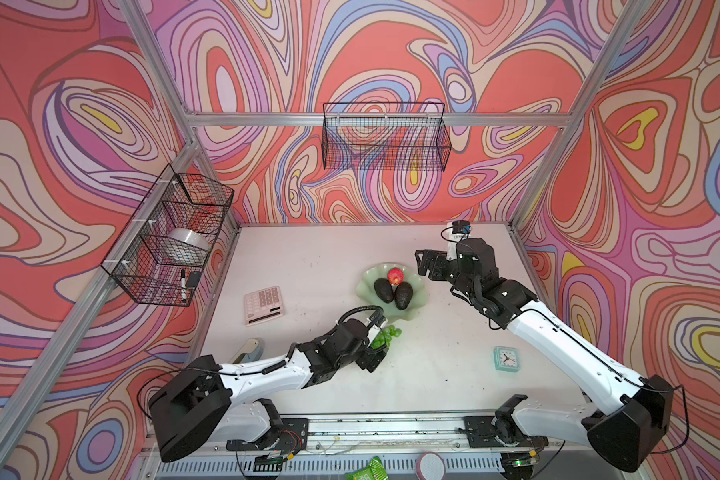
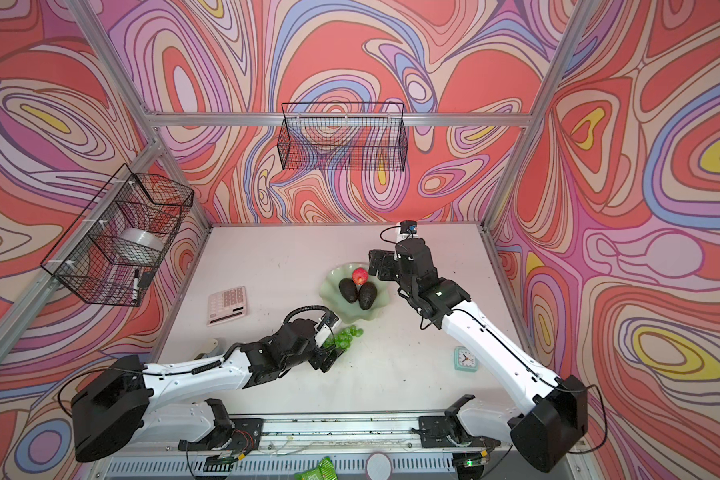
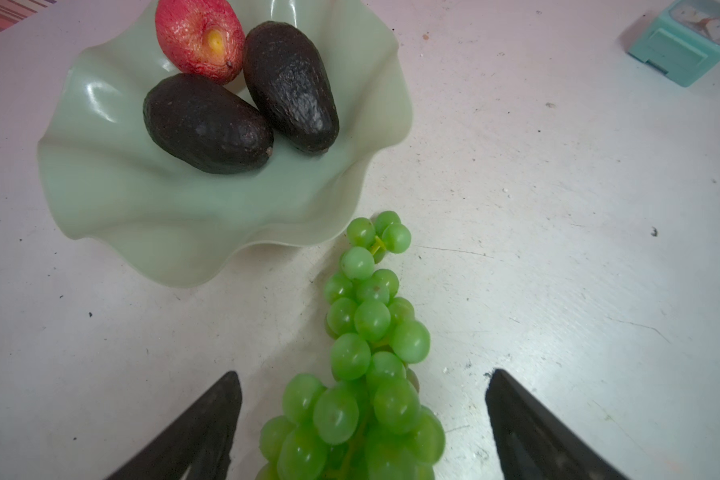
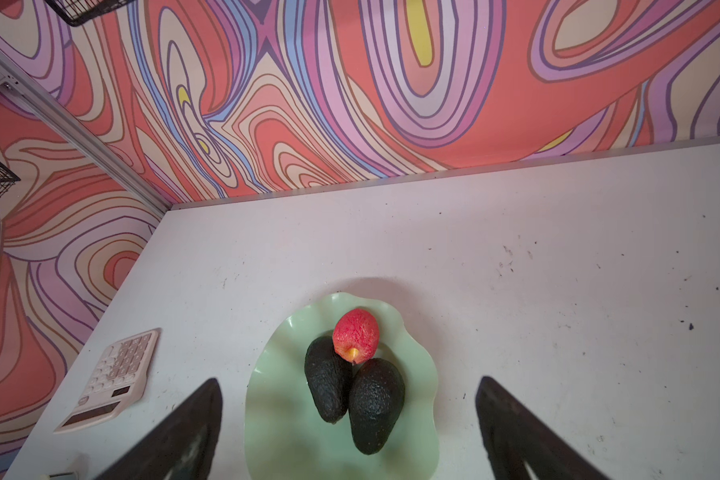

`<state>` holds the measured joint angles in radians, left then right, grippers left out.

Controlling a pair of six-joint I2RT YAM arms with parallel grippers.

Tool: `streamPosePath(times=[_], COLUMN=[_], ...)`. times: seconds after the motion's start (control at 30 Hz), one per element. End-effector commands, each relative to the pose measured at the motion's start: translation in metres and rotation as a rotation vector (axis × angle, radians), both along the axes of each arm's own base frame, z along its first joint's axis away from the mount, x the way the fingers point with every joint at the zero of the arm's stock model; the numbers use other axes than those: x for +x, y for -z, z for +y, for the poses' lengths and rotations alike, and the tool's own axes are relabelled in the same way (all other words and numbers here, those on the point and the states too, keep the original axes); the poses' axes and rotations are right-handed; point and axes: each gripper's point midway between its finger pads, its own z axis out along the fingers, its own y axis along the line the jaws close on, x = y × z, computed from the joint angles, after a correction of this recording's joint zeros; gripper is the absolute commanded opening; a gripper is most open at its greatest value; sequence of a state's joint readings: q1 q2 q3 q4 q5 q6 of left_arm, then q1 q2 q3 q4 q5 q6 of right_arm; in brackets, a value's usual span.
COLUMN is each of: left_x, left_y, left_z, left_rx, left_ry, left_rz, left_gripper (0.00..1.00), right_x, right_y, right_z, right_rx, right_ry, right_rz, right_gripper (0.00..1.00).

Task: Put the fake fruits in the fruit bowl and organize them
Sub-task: 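Grasp the green grapes with the left gripper while the right gripper withdraws, then lift the grapes with the left gripper toward the bowl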

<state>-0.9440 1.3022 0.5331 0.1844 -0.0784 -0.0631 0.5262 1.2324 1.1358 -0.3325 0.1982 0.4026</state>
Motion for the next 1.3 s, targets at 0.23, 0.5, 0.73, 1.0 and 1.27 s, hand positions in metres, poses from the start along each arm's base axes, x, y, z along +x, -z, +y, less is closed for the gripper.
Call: streamPosePath(times=[0.23,0.5,0.73,1.0,1.27], left_x=[0.004,0.01,0.011,0.003,-0.009], left_y=[0.033,0.047,0.05,0.045,0.035], left_z=[0.003,-0.001,-0.001,0.008,0.017], left_rx=[-0.044,-0.081,-0.104,-0.112,-0.126], left_ry=[-0.047,-0.069,-0.075,-0.063,-0.039], left_rz=[-0.031,-0.052,-0.061,-0.071,-0.065], left_gripper=[0.92,0.91,0.88,0.73,0.57], right_x=[-0.002,-0.003,-0.003,-0.001,0.0], right_y=[0.0,0.001,0.002,0.005,0.006], right_z=[-0.01,-0.012,-0.014,-0.013,-0.012], right_rx=[-0.023,-0.028,-0.032,-0.031,-0.027], right_ry=[0.021,0.027,0.034,0.039,0.038], right_rz=[-0.019,-0.017,-0.014,-0.008,-0.004], right_gripper=[0.98,0.98,0.98,0.98,0.98])
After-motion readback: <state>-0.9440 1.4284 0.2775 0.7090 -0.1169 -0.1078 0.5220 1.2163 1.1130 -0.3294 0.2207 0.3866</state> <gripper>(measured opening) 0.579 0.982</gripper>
